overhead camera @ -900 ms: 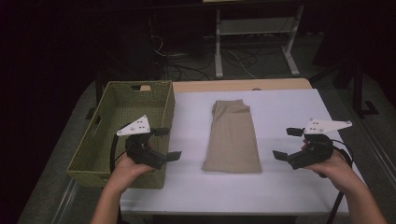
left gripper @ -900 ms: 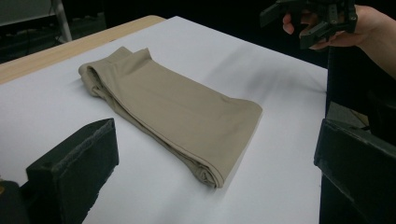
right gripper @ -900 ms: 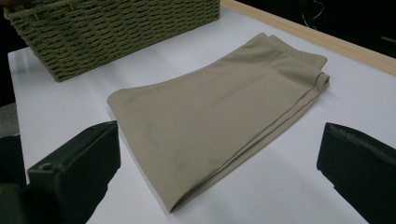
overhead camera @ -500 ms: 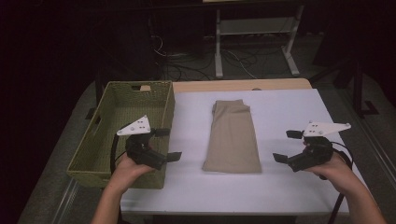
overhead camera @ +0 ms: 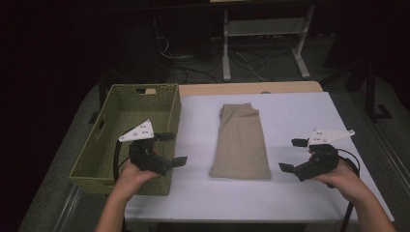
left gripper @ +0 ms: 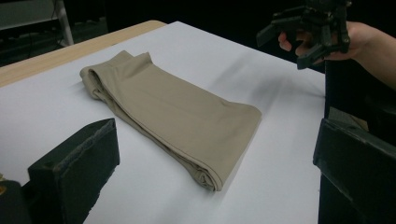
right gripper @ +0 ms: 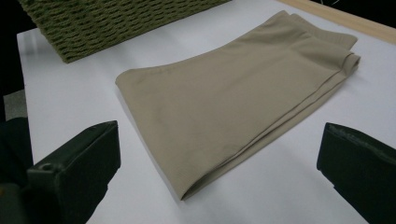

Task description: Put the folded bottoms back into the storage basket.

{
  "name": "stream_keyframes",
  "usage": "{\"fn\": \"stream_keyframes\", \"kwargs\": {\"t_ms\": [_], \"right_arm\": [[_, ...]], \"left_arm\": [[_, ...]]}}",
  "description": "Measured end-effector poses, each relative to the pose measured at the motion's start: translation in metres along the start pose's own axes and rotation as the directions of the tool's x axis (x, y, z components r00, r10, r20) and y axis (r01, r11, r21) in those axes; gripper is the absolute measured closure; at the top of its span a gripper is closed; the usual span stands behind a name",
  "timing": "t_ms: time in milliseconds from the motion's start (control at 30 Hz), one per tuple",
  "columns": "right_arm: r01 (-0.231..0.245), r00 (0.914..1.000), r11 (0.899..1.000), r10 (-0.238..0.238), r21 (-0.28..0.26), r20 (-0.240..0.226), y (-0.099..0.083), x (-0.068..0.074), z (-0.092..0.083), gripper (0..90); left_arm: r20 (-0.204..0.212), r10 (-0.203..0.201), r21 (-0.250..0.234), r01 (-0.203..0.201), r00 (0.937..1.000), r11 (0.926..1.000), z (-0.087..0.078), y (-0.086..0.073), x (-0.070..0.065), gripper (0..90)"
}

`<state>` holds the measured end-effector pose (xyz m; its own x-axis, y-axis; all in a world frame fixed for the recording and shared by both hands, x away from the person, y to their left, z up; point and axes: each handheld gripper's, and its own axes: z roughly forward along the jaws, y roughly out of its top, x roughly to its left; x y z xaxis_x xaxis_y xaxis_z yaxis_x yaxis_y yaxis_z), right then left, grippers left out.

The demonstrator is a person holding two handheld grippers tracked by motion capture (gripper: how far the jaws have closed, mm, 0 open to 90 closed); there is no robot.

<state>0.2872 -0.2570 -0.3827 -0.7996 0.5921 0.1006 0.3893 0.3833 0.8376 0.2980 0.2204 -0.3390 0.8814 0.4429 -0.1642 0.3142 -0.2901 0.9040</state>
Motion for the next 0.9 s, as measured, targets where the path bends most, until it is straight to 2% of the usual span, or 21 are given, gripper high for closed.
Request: {"fn": "stream_keyframes", "kwargs": {"t_ms": [467, 900], "right_arm": [[-0.010, 0.9994, 0.999, 0.012, 0.047, -0.034, -0.015, 0.003, 0.010, 0.0], [0.011, 0.9978, 0.997, -0.005, 0.083, -0.066, -0.018, 0.010, 0.023, 0.0]], "left_arm": [[0.007, -0.005, -0.013, 0.005, 1.0000, 0.9999, -0.001, -0.001, 0.001, 0.7], [0.009, 0.003, -0.008, -0.003, 1.0000, 1.0000, 0.000, 0.000, 0.000, 0.7]]}}
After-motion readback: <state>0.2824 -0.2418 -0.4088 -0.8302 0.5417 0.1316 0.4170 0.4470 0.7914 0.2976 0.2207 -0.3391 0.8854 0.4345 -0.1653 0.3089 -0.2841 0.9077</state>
